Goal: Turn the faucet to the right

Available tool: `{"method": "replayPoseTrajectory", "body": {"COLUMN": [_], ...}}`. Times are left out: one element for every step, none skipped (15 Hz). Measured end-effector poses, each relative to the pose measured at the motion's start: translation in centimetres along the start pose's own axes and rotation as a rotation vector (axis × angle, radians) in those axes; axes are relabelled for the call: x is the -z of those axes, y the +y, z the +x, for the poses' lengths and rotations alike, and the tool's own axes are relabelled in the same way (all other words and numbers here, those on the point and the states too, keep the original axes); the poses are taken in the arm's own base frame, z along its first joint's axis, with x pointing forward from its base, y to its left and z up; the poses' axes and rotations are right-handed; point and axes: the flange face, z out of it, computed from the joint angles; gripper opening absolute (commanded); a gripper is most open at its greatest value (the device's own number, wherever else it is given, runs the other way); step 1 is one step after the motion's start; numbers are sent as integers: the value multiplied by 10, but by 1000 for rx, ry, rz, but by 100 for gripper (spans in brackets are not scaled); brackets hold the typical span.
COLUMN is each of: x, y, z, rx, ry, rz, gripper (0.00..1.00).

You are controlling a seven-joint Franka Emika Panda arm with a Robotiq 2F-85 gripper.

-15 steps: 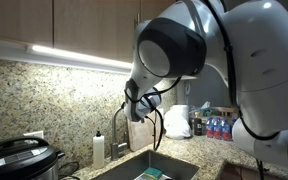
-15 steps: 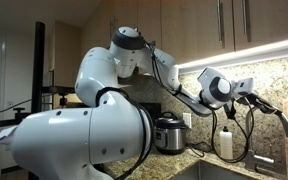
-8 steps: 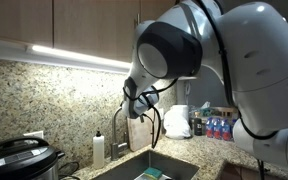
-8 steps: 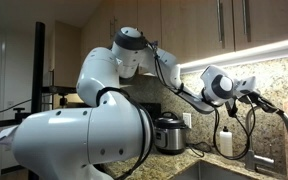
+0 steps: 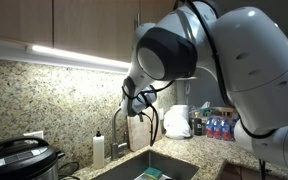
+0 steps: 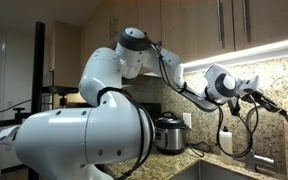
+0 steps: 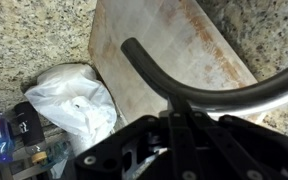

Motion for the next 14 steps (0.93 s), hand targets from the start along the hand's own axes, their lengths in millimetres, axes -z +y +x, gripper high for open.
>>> {"method": "replayPoseTrajectory", "body": {"x": [-1,-2,-3,-4,-5,-6,-6,-8,-9,-10,-11,-12,-13,-13], "y": [-1,-2,-3,-3,-4,-4,-5,-5,-6,-7,-8,-8,-8,-8], "z": [1,1,2,2,2,3,3,4,4,5,5,5,4,3], "rx": [0,-1,-1,-2,-2,-3,-3,-4,-5,-6,-6,-5,-3,-1], "ry": [-1,-2,-2,-3,-4,-4,-5,-5,-5,-6,-6,-8,-9,-10], "rz": [-1,-2,-3,-4,-4,-4,-4,-4,-3,-2,-1,-1,-1,-1], "gripper": [0,0,0,0,0,0,0,0,0,0,0,0,0,0]}}
